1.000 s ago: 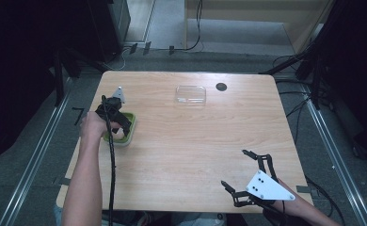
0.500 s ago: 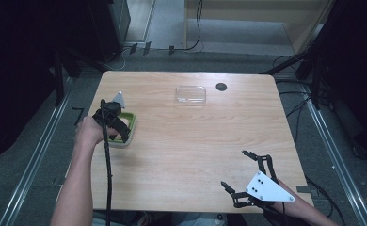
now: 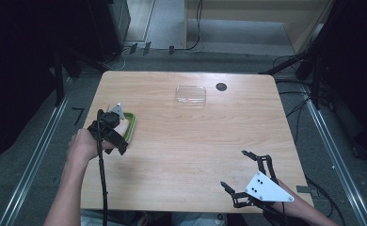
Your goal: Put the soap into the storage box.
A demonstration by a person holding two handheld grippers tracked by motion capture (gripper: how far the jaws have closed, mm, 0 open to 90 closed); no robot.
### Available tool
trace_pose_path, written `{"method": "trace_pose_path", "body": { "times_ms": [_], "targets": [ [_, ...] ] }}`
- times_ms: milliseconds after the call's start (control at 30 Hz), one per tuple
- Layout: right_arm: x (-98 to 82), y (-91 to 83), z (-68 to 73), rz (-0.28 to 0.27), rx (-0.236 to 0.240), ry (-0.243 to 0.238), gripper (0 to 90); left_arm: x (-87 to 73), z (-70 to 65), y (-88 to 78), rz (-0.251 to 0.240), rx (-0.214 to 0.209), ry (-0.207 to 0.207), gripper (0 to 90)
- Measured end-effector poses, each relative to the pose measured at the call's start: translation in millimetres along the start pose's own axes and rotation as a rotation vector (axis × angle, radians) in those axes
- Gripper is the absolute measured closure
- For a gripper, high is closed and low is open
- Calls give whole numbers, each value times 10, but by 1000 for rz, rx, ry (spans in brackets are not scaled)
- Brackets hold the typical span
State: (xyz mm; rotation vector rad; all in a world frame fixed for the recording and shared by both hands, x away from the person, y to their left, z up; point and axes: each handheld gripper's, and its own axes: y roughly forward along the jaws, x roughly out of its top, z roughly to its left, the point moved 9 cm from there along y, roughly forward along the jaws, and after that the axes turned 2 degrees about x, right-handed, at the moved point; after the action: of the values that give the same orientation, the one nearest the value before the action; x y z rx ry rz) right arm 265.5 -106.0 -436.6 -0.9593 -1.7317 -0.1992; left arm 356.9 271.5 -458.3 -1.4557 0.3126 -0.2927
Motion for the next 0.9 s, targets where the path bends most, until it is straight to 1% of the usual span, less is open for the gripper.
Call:
{"method": "trace_pose_path", "body": {
  "times_ms": [67, 133, 167, 200, 233, 267, 300, 367, 467, 500, 567, 667, 900],
  "targets": [
    [1, 1, 1, 0, 0, 0, 0, -51, -34, -3, 1, -5, 11, 102],
    [0, 1, 2, 0, 1, 0, 0, -102, -60, 8, 1, 1, 22, 101],
    [0, 0, 2, 0, 0, 0, 0, -132, -72, 19, 7, 0, 28, 100],
    [-1, -1, -3, 0, -2, 2, 0, -189, -86, 51, 13, 7, 27, 96],
    [0, -1, -3, 0, -2, 2, 0, -189, -86, 51, 13, 7, 27, 93],
    [0, -1, -1, 0, -1, 1, 0, -249, -110, 86, 20, 5, 38, 93],
    [0, -1, -1, 0, -1, 1, 0, -249, -110, 86, 20, 5, 38, 93],
    [0, 0, 1, 0, 0, 1, 0, -304, -127, 123, 22, -2, 34, 89],
    [0, 1, 1, 1, -1, 1, 0, -382, -157, 175, 25, -1, 43, 85],
    [0, 1, 1, 1, 0, 1, 0, -412, -175, 198, 19, -4, 36, 84],
    [1, 2, 2, 1, 0, -2, 0, -462, -199, 237, 21, -8, 35, 83],
    [1, 3, 4, 2, 0, -2, 0, -525, -238, 279, 24, -9, 41, 81],
    [1, 3, 8, 4, 2, -4, 0, -646, -366, 352, 4, -19, 52, 67]
  ]
}}
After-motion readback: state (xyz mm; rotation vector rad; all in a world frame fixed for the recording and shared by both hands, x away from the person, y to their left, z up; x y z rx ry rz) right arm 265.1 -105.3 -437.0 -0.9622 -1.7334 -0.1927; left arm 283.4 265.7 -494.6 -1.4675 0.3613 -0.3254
